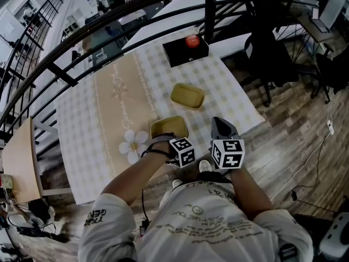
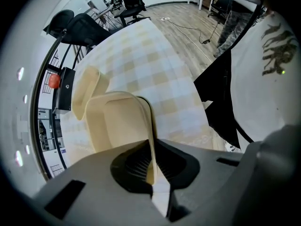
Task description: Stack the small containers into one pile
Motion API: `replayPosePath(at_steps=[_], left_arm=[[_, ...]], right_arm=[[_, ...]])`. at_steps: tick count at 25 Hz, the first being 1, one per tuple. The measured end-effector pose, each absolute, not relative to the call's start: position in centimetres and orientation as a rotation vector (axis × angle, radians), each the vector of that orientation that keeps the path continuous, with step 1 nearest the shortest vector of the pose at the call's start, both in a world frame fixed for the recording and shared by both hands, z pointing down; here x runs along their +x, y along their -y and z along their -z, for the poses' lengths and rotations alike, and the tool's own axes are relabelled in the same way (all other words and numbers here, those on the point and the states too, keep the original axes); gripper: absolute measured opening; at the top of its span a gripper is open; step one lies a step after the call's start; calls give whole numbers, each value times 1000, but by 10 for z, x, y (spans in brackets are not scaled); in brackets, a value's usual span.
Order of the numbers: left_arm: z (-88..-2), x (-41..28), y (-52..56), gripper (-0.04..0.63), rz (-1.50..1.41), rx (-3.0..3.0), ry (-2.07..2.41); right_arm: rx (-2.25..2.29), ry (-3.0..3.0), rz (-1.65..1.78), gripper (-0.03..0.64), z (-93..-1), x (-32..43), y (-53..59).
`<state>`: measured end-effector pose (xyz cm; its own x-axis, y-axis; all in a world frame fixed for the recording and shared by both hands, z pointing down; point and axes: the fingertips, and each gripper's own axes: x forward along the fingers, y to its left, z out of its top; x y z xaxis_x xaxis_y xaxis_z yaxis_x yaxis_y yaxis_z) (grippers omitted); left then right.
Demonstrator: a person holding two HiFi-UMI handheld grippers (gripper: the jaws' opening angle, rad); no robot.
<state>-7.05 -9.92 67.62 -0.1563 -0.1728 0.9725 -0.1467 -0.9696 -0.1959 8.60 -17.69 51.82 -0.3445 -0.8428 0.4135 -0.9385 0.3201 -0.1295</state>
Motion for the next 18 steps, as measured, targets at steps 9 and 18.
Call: replayPosePath(at_steps=[9,18], left_arm=[[-666,-82,99,23,2377,-1945,-385],[-672,-73,97,23,2411,-1939,-402]], right_arm=[[1605,2316,-515,-8,-520,85,176],[1606,2314,-524,-8,-522,86,172]])
